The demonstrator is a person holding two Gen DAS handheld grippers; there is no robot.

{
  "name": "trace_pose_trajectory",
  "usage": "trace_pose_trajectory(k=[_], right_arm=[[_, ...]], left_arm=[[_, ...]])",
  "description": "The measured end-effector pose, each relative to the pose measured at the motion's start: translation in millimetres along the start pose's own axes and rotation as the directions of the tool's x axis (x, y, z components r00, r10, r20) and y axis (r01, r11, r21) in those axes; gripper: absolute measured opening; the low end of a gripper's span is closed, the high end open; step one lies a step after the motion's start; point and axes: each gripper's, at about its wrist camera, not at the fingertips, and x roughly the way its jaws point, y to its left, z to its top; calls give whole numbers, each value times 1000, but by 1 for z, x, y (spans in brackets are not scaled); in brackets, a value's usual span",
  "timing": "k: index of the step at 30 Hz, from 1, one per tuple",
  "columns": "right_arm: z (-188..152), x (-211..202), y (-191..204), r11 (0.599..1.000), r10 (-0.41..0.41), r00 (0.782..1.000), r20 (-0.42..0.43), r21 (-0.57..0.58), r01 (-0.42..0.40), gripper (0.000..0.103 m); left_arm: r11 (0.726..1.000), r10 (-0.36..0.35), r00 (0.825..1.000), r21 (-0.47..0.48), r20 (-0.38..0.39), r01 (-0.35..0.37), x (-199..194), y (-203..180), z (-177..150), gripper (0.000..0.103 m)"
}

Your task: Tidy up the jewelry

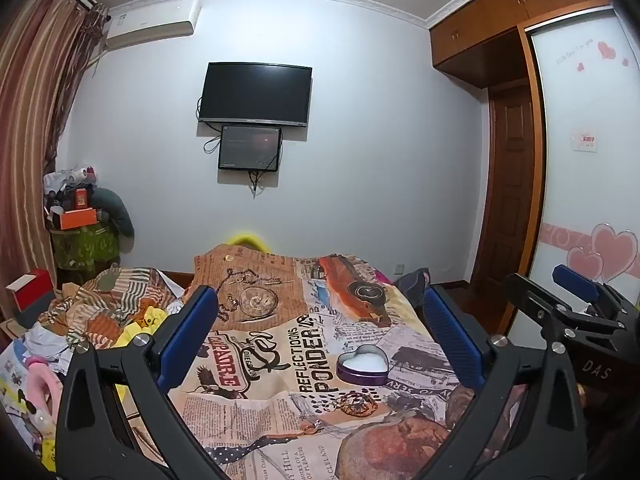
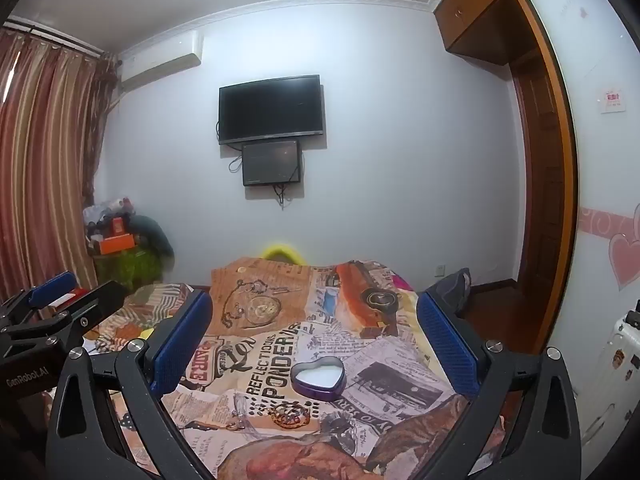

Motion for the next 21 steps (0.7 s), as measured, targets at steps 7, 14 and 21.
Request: trace_pose_trajectory(k=[7,14,21], right_arm=[[0,1,0,1000,-1,1000,-1,-1,1,101],[2,0,0,1000,5,1000,-8,-3,-5,101],[-2,3,0,1000,3,1000,-10,-8,-3,101]], left_arm=[[1000,-5,1000,-8,-7,5,-3,4,2,103],[1000,-3,1000,-8,-16,3,1,8,1,103],[1000,-2,1000,-12,-21,1,6,7,-2,103]])
